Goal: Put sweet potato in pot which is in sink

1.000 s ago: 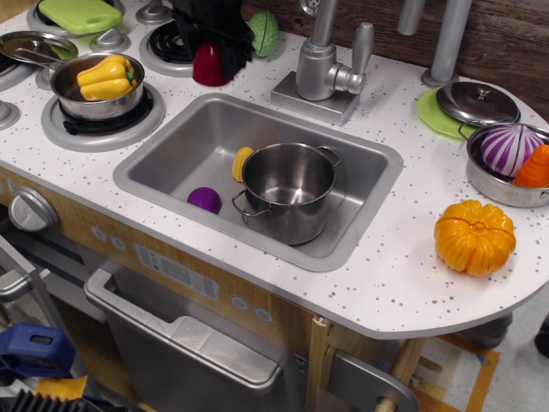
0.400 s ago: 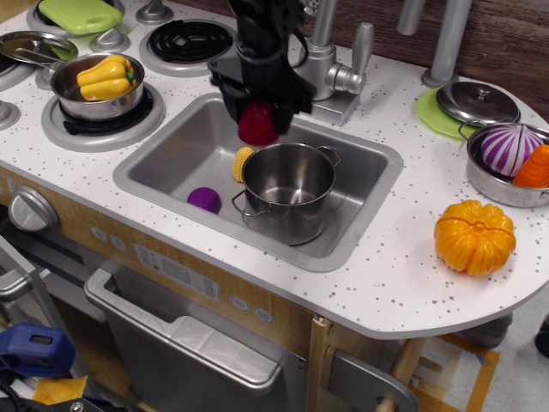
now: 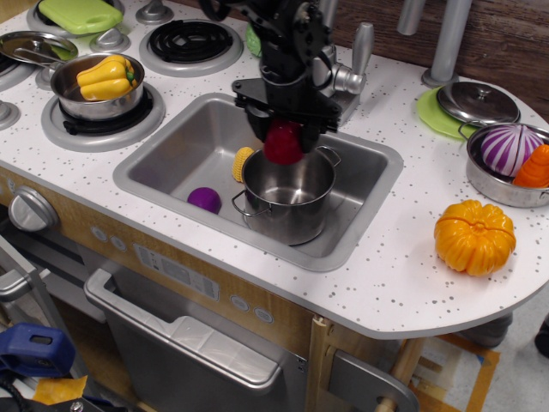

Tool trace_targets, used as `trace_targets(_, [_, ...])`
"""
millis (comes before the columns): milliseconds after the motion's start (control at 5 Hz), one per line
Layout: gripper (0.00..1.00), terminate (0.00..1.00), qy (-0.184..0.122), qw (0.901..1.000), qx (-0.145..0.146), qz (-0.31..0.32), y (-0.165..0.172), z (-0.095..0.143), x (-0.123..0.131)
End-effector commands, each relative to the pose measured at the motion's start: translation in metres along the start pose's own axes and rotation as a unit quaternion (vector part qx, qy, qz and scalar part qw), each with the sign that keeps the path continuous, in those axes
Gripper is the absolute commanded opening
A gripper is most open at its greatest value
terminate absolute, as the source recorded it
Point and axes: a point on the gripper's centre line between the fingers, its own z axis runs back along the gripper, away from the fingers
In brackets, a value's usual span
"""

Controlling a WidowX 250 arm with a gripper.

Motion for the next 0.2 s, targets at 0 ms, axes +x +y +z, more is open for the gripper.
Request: trace_targets(0, [1.0, 1.0, -0.044, 0.999, -0.003, 0.007, 0.004, 0.0261, 0.0201])
